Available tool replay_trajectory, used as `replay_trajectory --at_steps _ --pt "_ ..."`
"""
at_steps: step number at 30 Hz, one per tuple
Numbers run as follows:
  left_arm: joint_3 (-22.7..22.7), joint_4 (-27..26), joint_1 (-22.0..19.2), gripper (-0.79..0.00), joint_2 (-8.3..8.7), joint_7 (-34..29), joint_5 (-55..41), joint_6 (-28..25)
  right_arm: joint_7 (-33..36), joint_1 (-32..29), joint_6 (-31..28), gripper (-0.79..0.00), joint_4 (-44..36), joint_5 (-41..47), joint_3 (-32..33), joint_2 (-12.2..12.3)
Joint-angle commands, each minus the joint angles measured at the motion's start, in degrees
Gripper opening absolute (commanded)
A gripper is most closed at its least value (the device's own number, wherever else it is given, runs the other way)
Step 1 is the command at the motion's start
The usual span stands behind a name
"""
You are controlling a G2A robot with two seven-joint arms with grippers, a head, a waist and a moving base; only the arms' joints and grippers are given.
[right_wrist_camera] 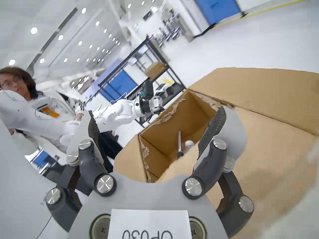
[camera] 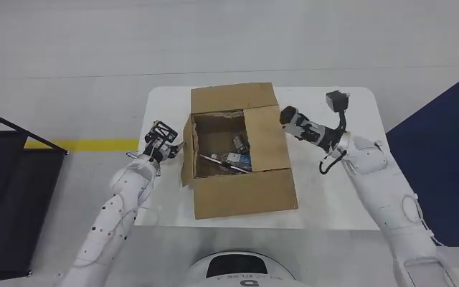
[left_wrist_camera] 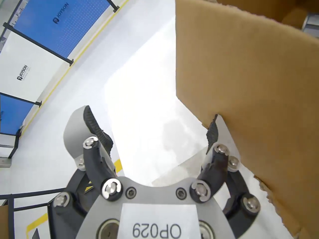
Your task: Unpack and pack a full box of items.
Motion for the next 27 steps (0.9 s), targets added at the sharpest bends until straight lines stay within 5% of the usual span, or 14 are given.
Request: replay_trajectory --at_steps 1,6,9,12,18,27 --pt "0.1 -0.3 -0.9 0.0 -0.13 -0.3 -0.6 0.4 -0.9 -5.3 -0.3 0.0 -1.2 0.9 4.8 0.7" --pt "-5.4 -11.7 0.1 0.0 0.04 -1.3 -4.7 5.8 1.8 -6.5 5.1 0.0 2.2 4.1 6.5 1.4" --pt "-4.4 -19.7 1.3 0.0 0.21 -3.5 -1.2 3.4 3.9 -3.9 7.6 0.0 6.3 5.0 4.7 1.2" --pt "-0.6 -22.4 -0.2 0.0 -0.12 -7.4 -1.0 -0.5 8.9 -0.7 8.0 0.0 11.1 7.8 1.5 0.7" --pt "12.0 -13.2 -9.3 0.0 -2.6 -12.5 -4.2 -0.8 18.4 5.5 5.0 0.0 21.5 16.3 -4.2 -0.6" --pt "27.9 6.8 -21.1 0.0 -8.19 -15.2 -9.6 1.8 19.0 8.1 5.3 0.0 25.1 21.0 -9.4 -0.7"
